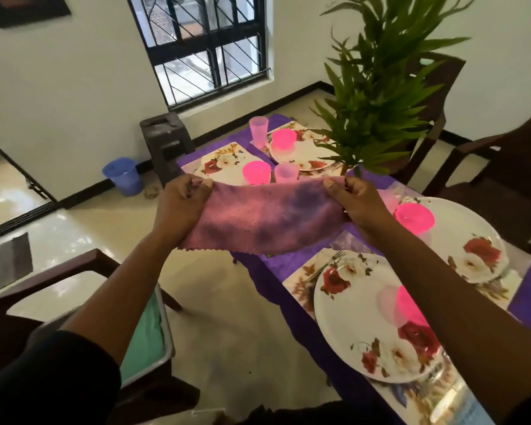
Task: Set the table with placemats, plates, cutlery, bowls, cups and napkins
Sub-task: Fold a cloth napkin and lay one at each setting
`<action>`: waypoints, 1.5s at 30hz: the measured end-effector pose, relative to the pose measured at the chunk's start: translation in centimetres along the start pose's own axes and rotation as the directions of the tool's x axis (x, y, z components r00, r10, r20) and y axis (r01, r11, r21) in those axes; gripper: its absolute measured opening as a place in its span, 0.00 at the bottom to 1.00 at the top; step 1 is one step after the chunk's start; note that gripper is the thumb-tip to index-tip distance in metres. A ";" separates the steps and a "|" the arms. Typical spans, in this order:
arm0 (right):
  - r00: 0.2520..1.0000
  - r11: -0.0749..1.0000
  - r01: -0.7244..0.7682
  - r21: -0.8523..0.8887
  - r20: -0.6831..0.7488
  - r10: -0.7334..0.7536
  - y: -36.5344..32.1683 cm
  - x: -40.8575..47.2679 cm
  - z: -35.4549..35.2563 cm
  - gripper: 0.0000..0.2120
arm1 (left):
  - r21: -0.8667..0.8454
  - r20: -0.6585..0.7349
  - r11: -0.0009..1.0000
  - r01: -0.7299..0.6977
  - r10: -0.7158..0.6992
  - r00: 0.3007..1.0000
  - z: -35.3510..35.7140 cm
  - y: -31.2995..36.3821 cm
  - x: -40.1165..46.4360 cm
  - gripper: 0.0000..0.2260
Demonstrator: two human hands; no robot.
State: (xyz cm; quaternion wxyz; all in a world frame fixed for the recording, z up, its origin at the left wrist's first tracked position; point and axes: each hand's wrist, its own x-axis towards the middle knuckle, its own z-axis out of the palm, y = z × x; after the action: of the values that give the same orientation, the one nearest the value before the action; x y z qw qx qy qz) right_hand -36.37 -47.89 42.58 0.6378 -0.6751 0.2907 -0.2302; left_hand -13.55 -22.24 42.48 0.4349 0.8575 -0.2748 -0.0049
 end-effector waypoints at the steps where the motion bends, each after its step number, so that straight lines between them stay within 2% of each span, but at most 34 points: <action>1: 1.000 1.000 -0.005 0.003 -0.008 0.005 0.4 -0.5 -0.5 0.10 | 0.016 -0.011 1.000 0.001 -0.001 1.000 0.7 0.5 -0.6 0.07; 5: 0.999 0.998 0.012 -0.069 -0.040 -0.015 1.8 -2.1 -2.3 0.09 | 0.079 -0.024 0.997 -0.002 0.004 1.000 3.5 2.4 -2.2 0.12; 8: 0.996 0.991 -0.002 -0.135 -0.091 -0.011 2.7 -3.2 -3.5 0.08 | 0.152 0.023 0.987 -0.048 0.045 0.999 5.8 4.0 -3.5 0.11; 11: 0.989 0.947 0.053 -0.318 -0.116 -0.094 3.6 -4.5 -4.7 0.07 | 0.163 0.041 0.983 -0.086 0.081 0.996 8.1 5.1 -5.0 0.11; 13: 0.986 0.917 0.044 -0.396 -0.129 -0.103 4.0 -5.4 -5.4 0.10 | 0.158 0.041 0.983 -0.097 0.091 0.995 9.2 5.5 -5.9 0.13; 17: 0.989 0.914 0.020 -0.406 -0.125 -0.078 4.5 -7.0 -8.0 0.09 | 0.160 0.037 0.983 -0.086 0.081 0.996 10.2 5.6 -6.9 0.13; 20: 0.985 0.939 0.026 -0.342 -0.152 -0.082 4.3 -8.0 -10.2 0.05 | 0.170 0.027 0.981 -0.093 0.090 0.996 9.9 5.4 -6.4 0.13; 22: 0.970 0.967 0.014 -0.253 -0.233 -0.075 4.2 -8.7 -11.4 0.11 | 0.117 0.011 0.990 -0.076 0.075 0.997 9.6 5.5 -6.0 0.14; 24: 0.933 0.977 -0.014 -0.212 -0.355 -0.064 4.2 -9.5 -12.0 0.17 | 0.008 -0.001 1.000 -0.001 0.001 1.000 9.5 5.4 -5.8 0.14; 26: 0.888 0.971 -0.035 -0.236 -0.453 -0.078 4.2 -10.1 -12.2 0.17 | -0.033 0.008 0.999 0.026 -0.025 1.000 9.6 5.1 -5.6 0.14; 30: 0.843 0.960 -0.033 -0.278 -0.524 -0.123 3.8 -10.9 -12.6 0.13 | -0.074 0.029 0.996 -0.043 0.046 0.999 10.7 5.4 -5.1 0.12; 36: 0.772 0.960 -0.101 -0.260 -0.629 -0.089 2.7 -11.9 -12.9 0.11 | -0.205 0.073 0.968 -0.145 0.163 0.984 12.2 6.6 -3.6 0.11; 39: 0.734 0.957 -0.137 -0.257 -0.675 -0.077 2.1 -12.3 -12.9 0.13 | -0.262 0.100 0.954 -0.143 0.175 0.980 13.0 7.0 -2.5 0.10; 45: 0.670 0.937 -0.143 -0.318 -0.728 -0.145 1.9 -12.9 -12.0 0.08 | -0.333 0.141 0.924 -0.189 0.247 0.959 14.0 7.5 -1.0 0.08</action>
State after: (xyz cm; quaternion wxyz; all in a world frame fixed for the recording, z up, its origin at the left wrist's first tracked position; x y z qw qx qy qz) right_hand -54.14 -47.82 42.44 0.3342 -0.6247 0.5600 -0.4296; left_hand -21.33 -35.71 39.15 0.5379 0.7366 -0.4026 -0.0779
